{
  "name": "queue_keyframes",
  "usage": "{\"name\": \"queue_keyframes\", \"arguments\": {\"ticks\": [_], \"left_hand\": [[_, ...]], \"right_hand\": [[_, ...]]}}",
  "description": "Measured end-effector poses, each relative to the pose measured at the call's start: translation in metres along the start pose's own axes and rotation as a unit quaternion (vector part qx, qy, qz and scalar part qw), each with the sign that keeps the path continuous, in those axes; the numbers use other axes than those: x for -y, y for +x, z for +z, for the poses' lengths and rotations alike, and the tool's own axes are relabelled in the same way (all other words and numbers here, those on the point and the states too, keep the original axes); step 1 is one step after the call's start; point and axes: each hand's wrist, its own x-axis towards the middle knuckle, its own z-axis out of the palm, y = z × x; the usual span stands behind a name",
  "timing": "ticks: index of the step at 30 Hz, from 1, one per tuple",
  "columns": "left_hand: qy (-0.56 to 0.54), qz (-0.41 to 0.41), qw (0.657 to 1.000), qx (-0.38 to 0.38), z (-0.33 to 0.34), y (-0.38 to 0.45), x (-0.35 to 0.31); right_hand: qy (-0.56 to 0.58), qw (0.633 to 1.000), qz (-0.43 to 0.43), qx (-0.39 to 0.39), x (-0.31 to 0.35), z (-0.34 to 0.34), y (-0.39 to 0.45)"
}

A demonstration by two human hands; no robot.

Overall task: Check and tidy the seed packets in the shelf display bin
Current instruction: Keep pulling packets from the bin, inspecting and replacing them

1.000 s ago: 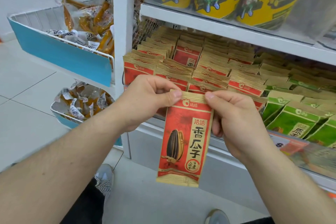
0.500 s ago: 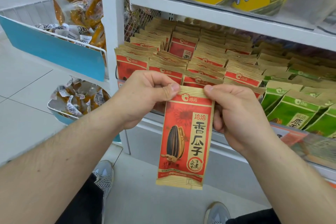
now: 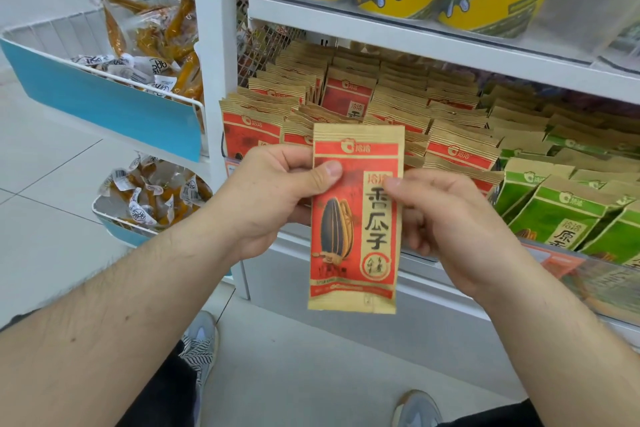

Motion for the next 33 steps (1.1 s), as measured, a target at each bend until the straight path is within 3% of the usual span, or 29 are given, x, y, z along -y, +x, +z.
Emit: {"name": "queue_keyframes", "arguments": {"ticks": [3, 8, 13, 21, 33], "left_hand": [[-0.031, -0.009, 0.999, -0.008, -0.001, 0.0, -0.003], [0.004, -0.071, 0.992, 0.1, -0.002, -0.007, -0.004], [-0.021, -0.068, 0.995, 0.071, -0.003, -0.006, -0.006], [-0.042, -0.068, 0.995, 0.062, -0.005, -0.004, -0.006], [0.016, -0.032, 0.998, 0.053, -0.01, -0.007, -0.009]], "right_hand": [[-0.027, 0.999, 0.009, 0.046, -0.001, 0.001, -0.003], [0.046, 0.999, -0.002, 0.003, -0.005, 0.0, 0.004], [0.023, 0.996, 0.03, 0.087, -0.004, -0.005, 0.003], [0.078, 0.99, 0.037, 0.107, -0.006, -0.007, 0.005], [0.004, 0.997, -0.057, 0.046, -0.004, 0.0, -0.001]]}}
